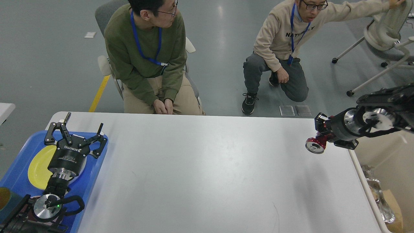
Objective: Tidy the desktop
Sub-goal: 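Carry the red can into the white bin and release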
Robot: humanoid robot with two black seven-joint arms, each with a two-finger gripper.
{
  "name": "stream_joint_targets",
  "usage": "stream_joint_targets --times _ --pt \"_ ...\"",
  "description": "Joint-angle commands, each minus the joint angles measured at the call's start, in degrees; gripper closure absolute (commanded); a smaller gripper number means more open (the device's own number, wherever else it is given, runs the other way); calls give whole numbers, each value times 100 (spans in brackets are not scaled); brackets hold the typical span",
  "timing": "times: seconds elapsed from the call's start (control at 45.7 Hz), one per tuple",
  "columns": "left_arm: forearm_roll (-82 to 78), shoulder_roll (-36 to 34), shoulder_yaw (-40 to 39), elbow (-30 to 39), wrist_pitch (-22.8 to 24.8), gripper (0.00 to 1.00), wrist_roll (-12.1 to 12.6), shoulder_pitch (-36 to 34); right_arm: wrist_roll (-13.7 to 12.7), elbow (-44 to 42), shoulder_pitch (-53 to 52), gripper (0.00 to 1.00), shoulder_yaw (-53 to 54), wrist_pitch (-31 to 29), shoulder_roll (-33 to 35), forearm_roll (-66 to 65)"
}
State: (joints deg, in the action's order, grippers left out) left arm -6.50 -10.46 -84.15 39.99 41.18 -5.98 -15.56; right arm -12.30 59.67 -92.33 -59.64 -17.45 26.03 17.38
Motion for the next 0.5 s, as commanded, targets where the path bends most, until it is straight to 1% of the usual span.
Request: stream_joint_targets --times 0.0,0.153,0.219,0.241,0.394,0.482 --pt "0 0 4 0 4 4 0 1 35 816 -1259 100 -881 -750 25 -51" --pt "0 -9 -5 0 4 4 0 1 17 1564 -2499 100 -1339 -1690 25 -683" --pt "0 0 -5 0 4 4 0 1 17 1915 -2851 100 -1419 -1946 51 -973" --pt "0 0 -5 0 -5 4 0 1 17 2238 -3192 100 -1515 -2016 129 -1104" --pt "0 0 -5 0 -5 4 0 1 44 3269 -4257 100 -1762 -2043 218 -1457" --pt "0 0 -5 0 -5 4 0 1 44 3594 -4609 100 -1840 -2035 218 -1466"
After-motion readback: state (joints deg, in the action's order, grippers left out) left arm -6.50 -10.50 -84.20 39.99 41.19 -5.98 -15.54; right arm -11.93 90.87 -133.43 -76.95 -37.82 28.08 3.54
